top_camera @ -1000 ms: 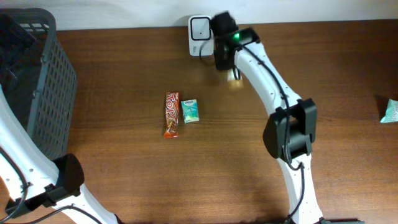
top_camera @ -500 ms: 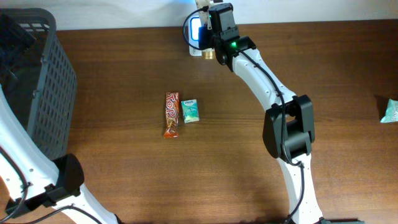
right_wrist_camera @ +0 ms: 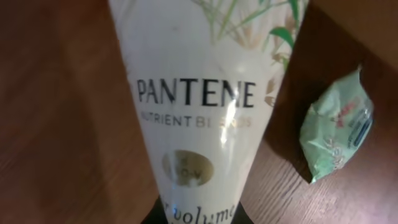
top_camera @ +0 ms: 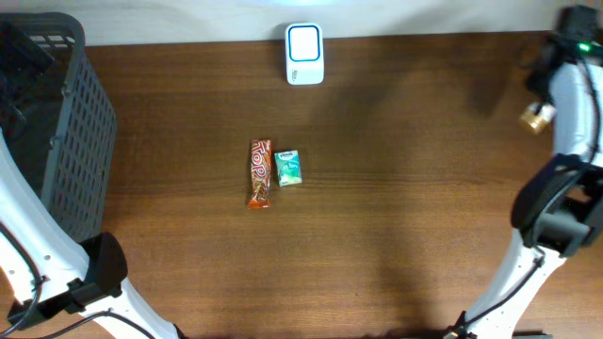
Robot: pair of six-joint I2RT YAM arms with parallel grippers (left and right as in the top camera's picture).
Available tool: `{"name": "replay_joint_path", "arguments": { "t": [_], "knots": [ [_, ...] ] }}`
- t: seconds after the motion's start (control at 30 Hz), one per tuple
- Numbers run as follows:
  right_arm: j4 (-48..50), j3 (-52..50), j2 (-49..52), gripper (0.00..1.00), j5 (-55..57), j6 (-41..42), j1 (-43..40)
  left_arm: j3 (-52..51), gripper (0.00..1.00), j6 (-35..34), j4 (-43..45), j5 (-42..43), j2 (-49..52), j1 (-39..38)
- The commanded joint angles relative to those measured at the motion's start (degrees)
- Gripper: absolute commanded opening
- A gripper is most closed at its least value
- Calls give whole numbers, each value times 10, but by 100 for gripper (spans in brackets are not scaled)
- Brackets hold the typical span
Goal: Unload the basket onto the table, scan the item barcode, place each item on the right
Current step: 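Carry the Pantene tube right and set it at the right edge, then grasp the green Kleenex tissue pack and hold it at the scanner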
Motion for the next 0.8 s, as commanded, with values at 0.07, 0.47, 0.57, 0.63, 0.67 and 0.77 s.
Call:
{"name": "replay_joint_path", "arguments": {
  "t": [0.07,0.47,0.57,0.63,0.67,0.77],
  "knots": [
    [21,-47,-8,4,-56,113,-79,5,99,-3,0,-4,-9,2],
    [19,-22,-37,70,-222,87,-110,5,99,-3,0,-4,-9,2],
    [17,-12,-80,70,-393,43,-89,5,99,-3,0,-4,-9,2],
    [-16,-12,-96,70,-646,-82,-43,5,99,-3,0,-4,-9,2],
    [-40,-13,-95,70,-695,-118,-21,5,99,-3,0,-4,-9,2],
    [-126,-21,-94,77,-680,-218,90,5,99,-3,0,-4,-9,2]
  ]
}}
